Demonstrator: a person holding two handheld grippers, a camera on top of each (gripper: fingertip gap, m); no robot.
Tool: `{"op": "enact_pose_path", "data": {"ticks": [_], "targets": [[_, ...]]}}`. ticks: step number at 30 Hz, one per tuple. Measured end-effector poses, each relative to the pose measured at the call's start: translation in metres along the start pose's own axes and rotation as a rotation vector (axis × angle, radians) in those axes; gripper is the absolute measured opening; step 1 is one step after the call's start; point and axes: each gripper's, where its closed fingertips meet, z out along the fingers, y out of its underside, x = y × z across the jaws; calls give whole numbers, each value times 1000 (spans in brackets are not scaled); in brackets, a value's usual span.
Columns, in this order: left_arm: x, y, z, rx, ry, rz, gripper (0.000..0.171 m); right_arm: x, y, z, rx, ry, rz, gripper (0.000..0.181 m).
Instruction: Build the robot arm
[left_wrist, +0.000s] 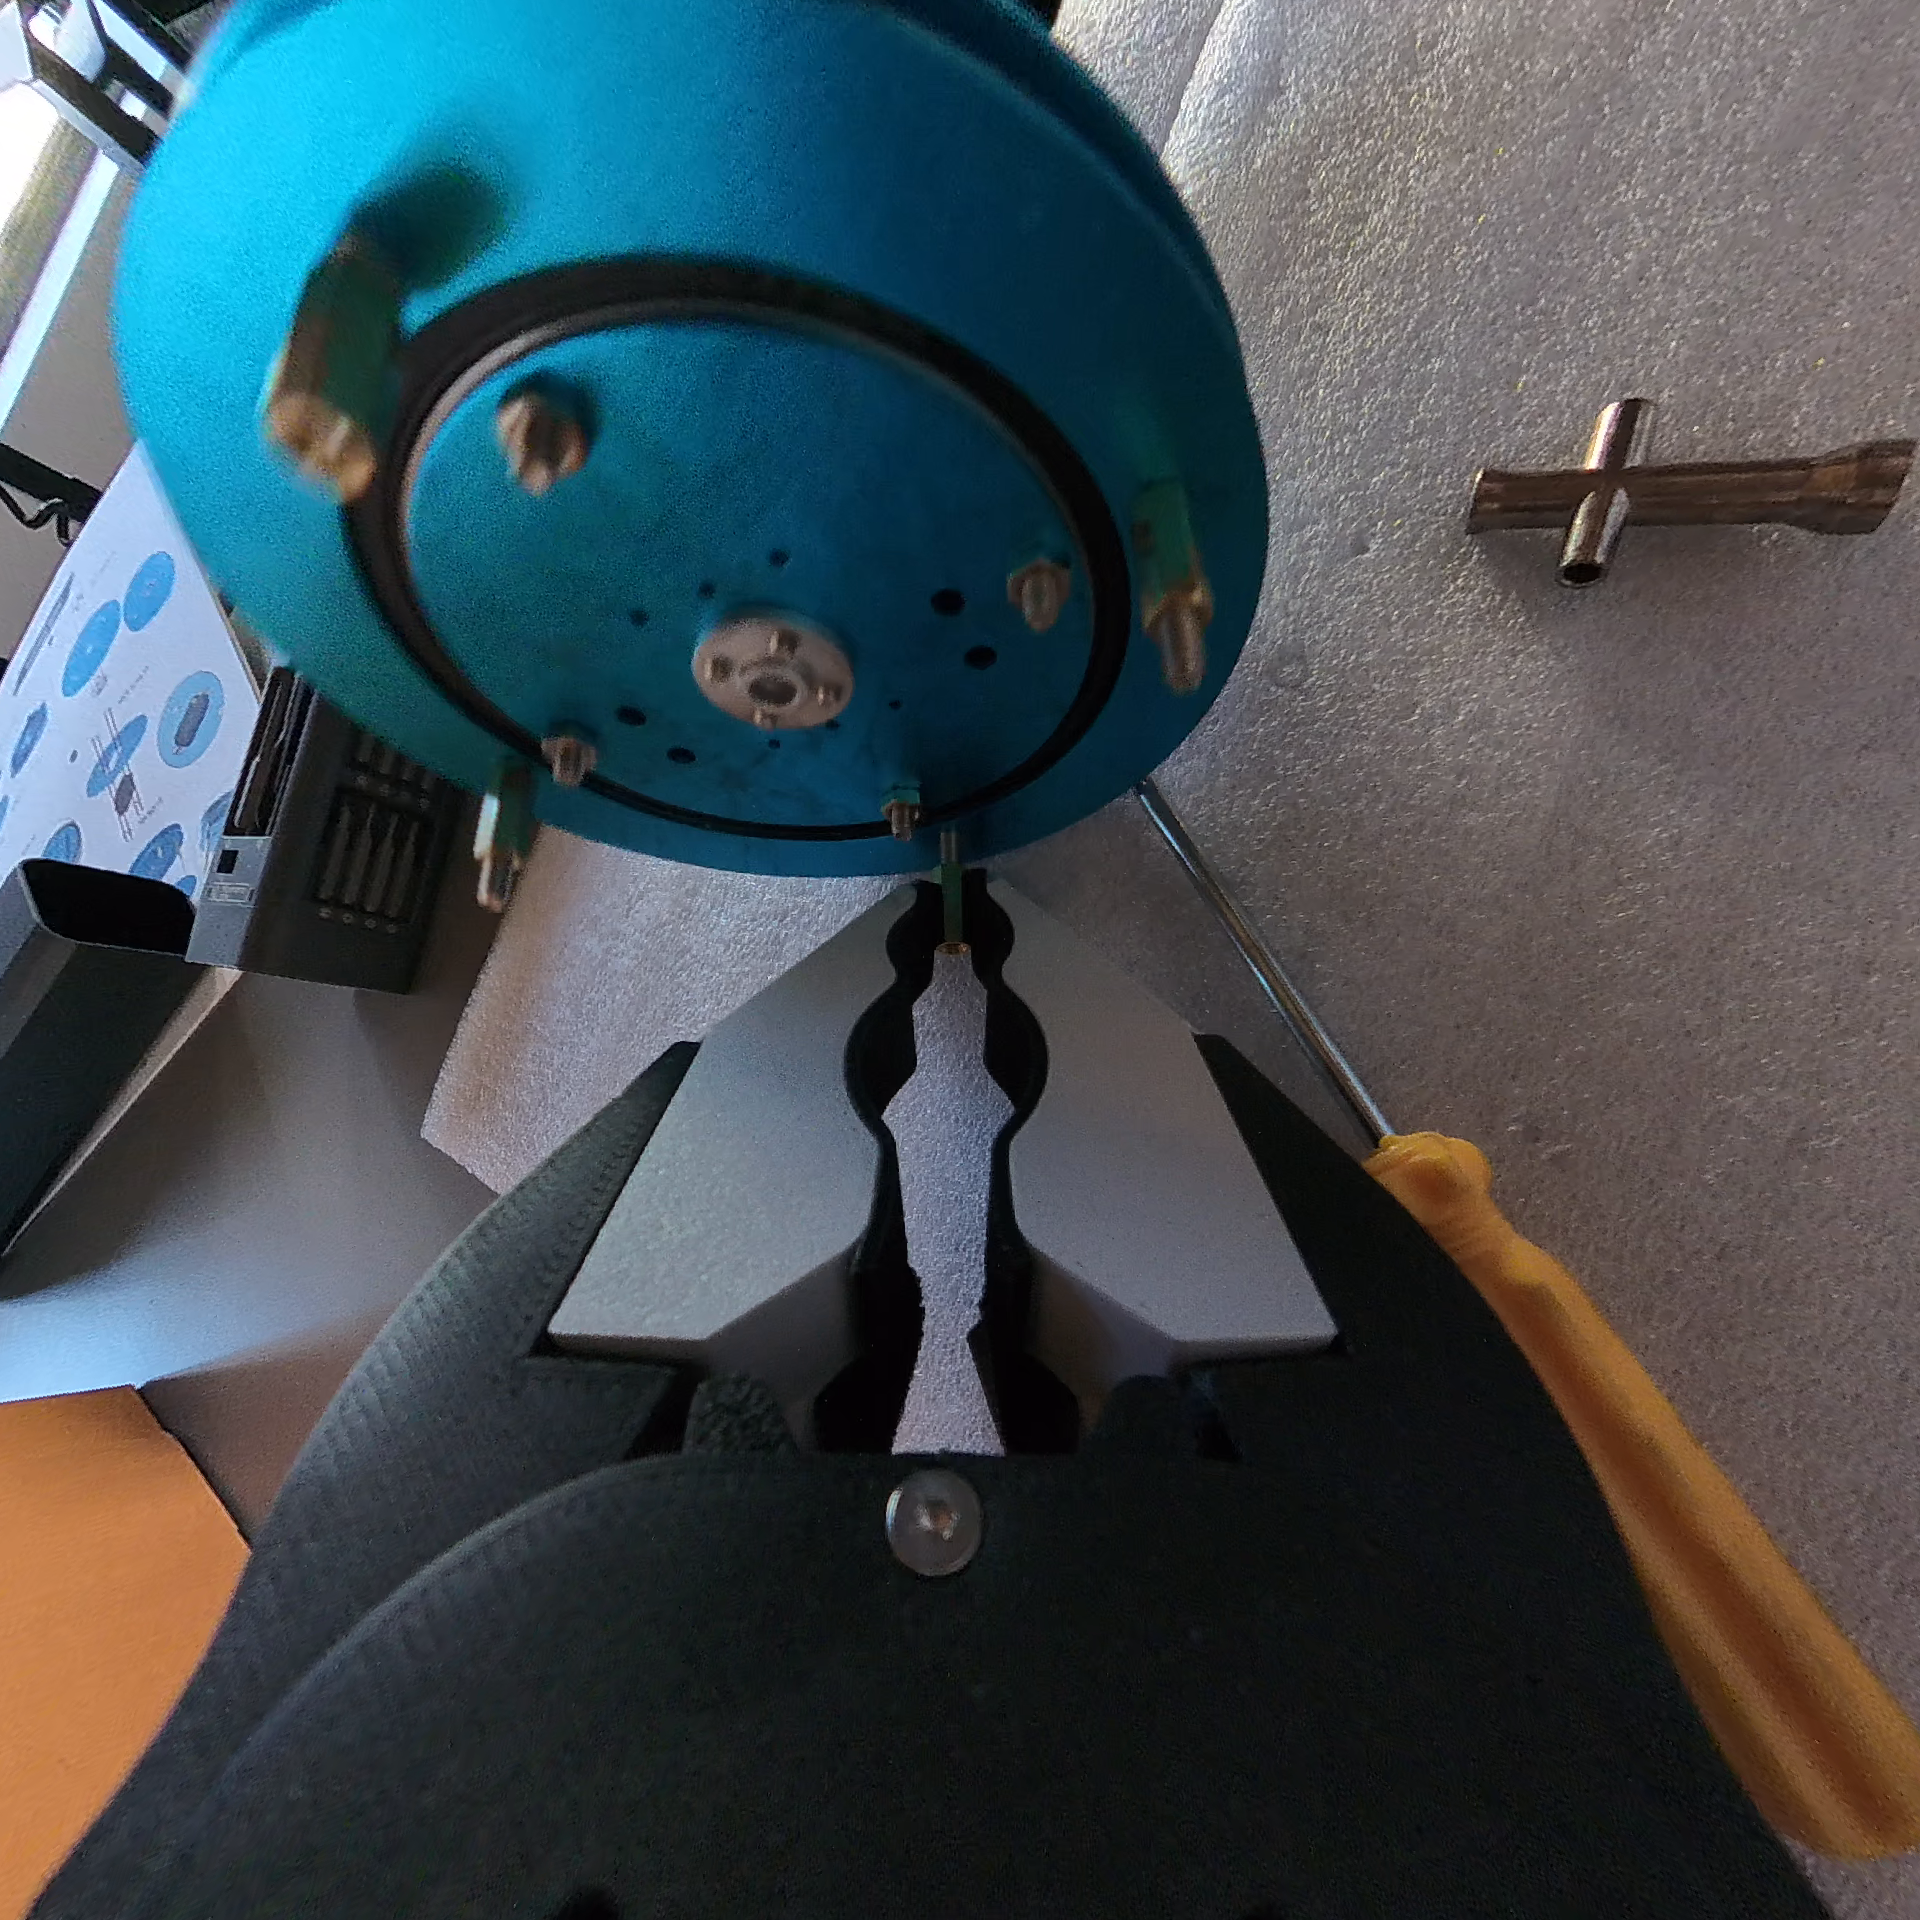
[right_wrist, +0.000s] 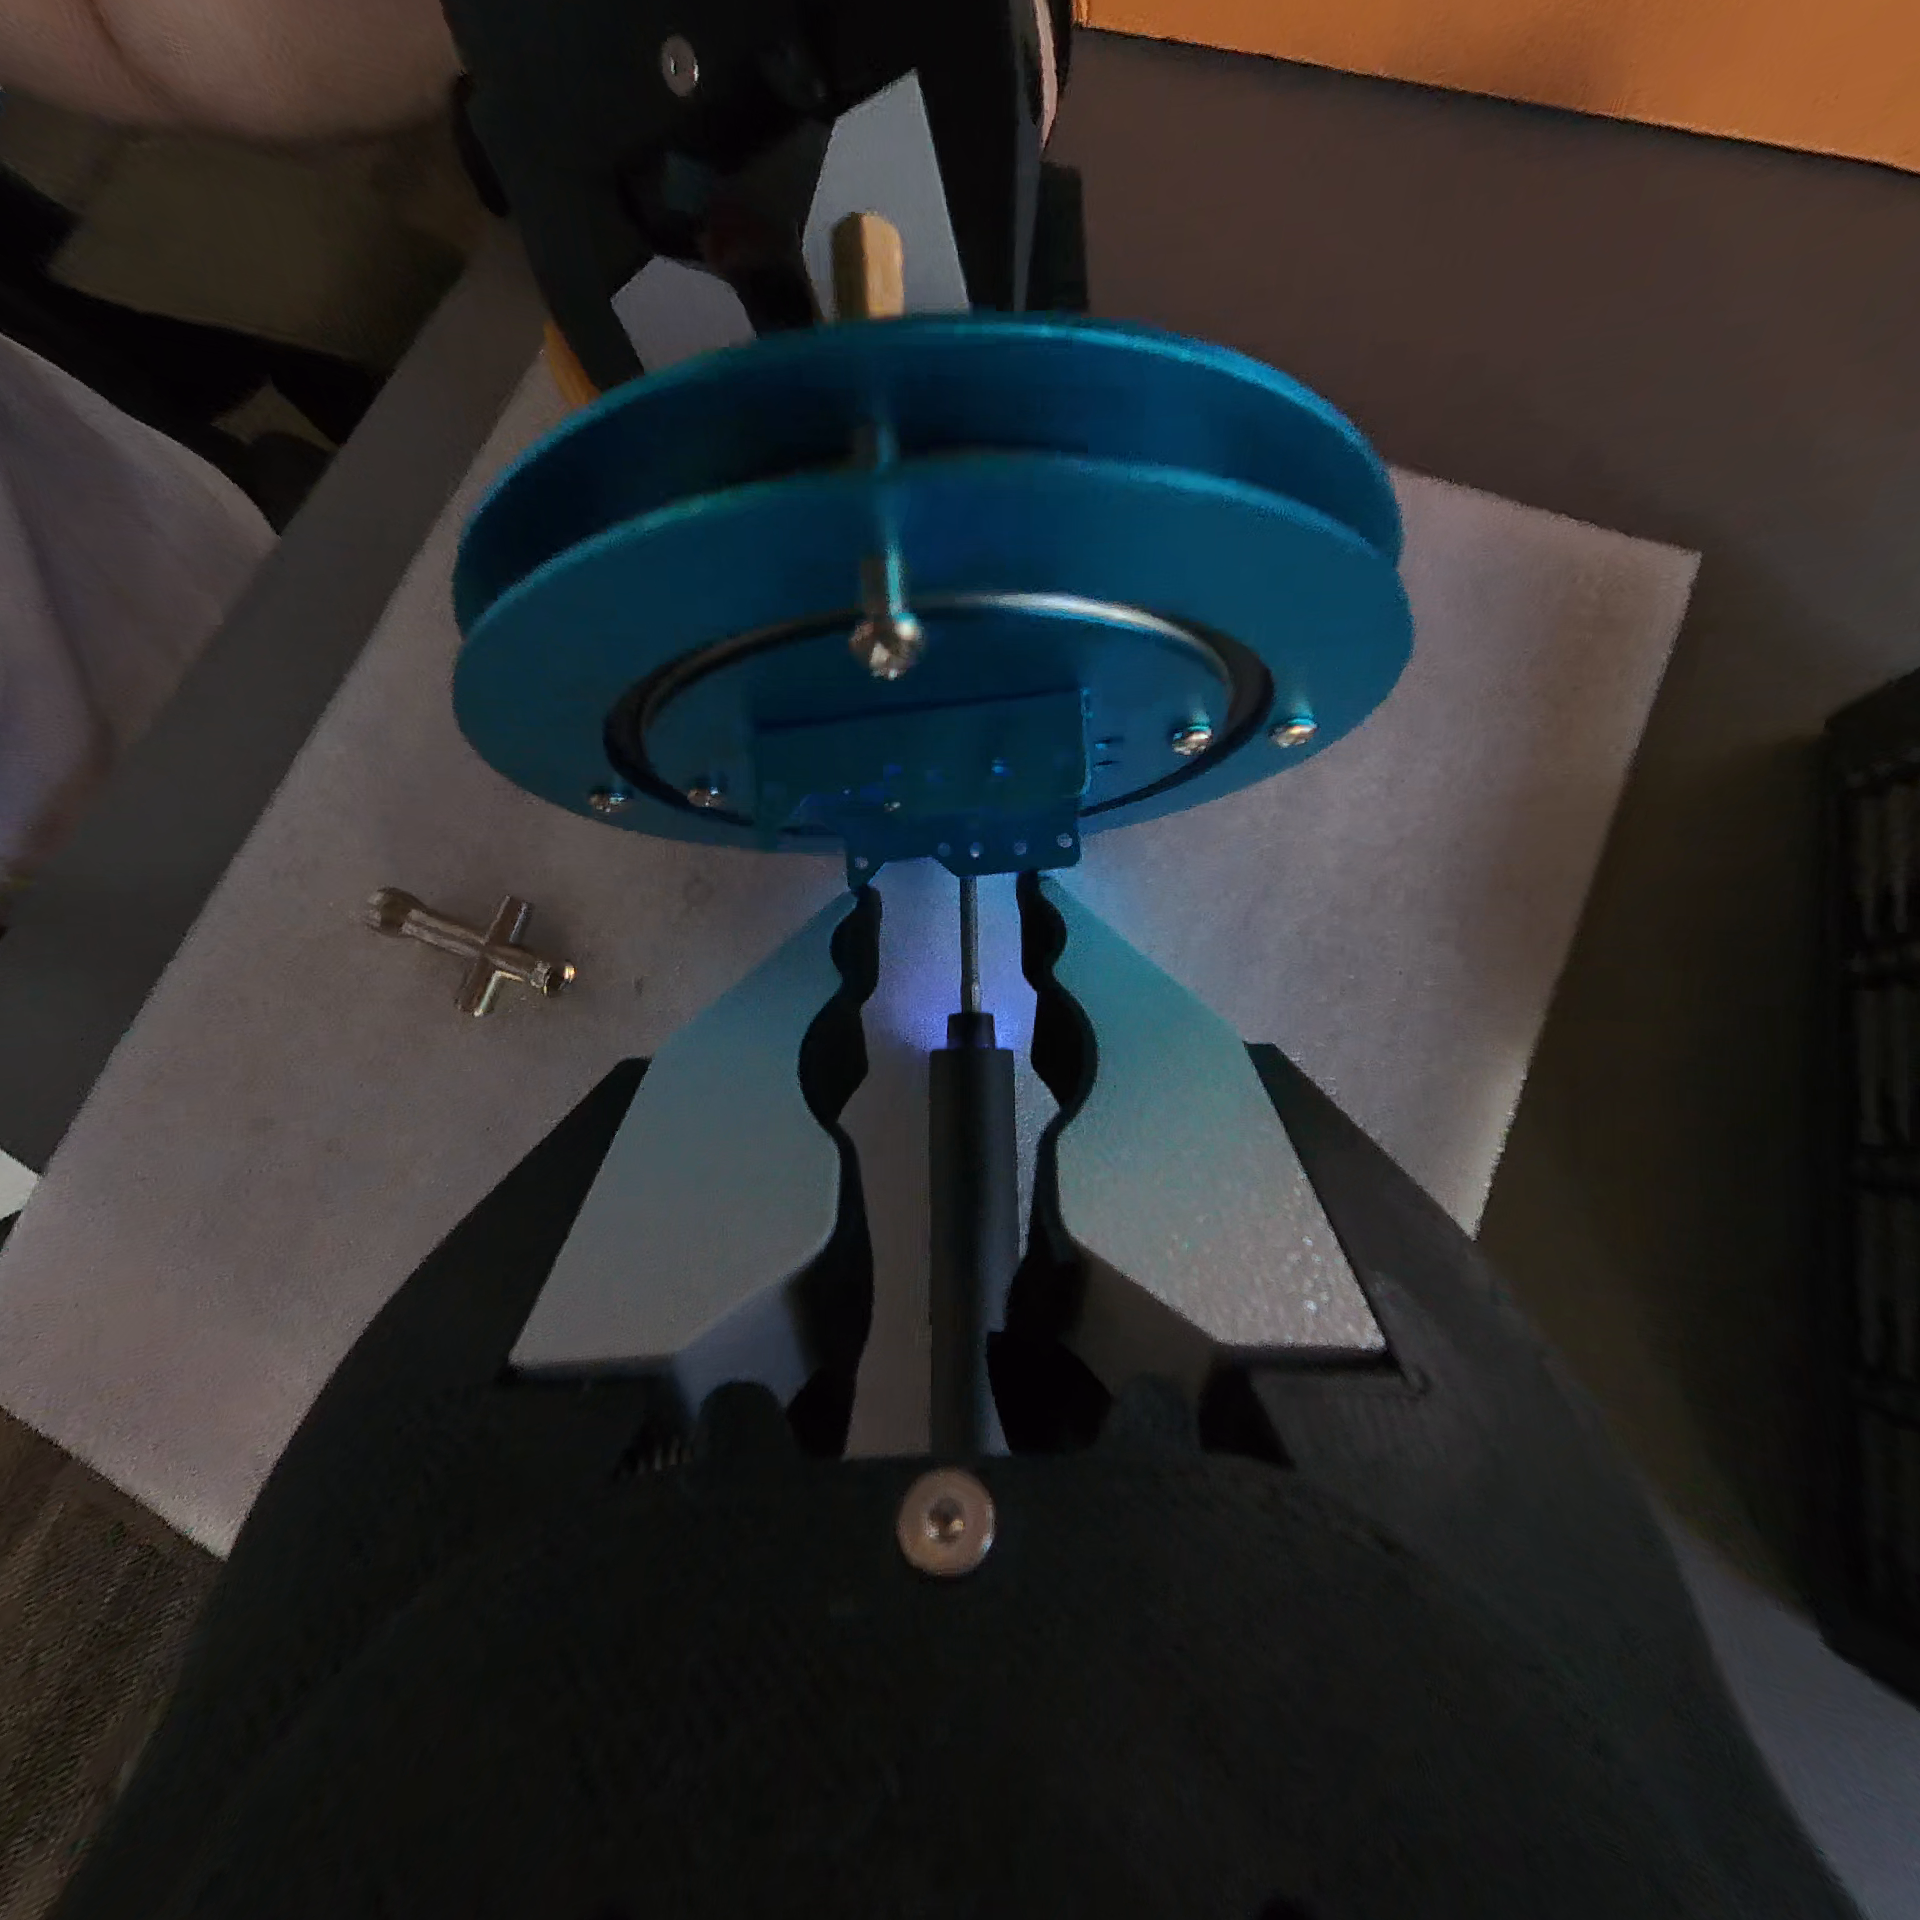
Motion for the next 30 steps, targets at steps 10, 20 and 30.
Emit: {"op": "enact_pose_path", "data": {"ticks": [10, 20, 30], "targets": [[0, -3, 1, -26, -40, 29, 5, -4, 6, 16, -54, 16, 19, 21], [1, -4, 1, -19, -46, 41, 5, -3, 7, 19, -76, 95, -7, 20], [4, 0, -13, 0, 9, -74, 6, -3, 6, 19, -101, 121, -18, 19]]}}
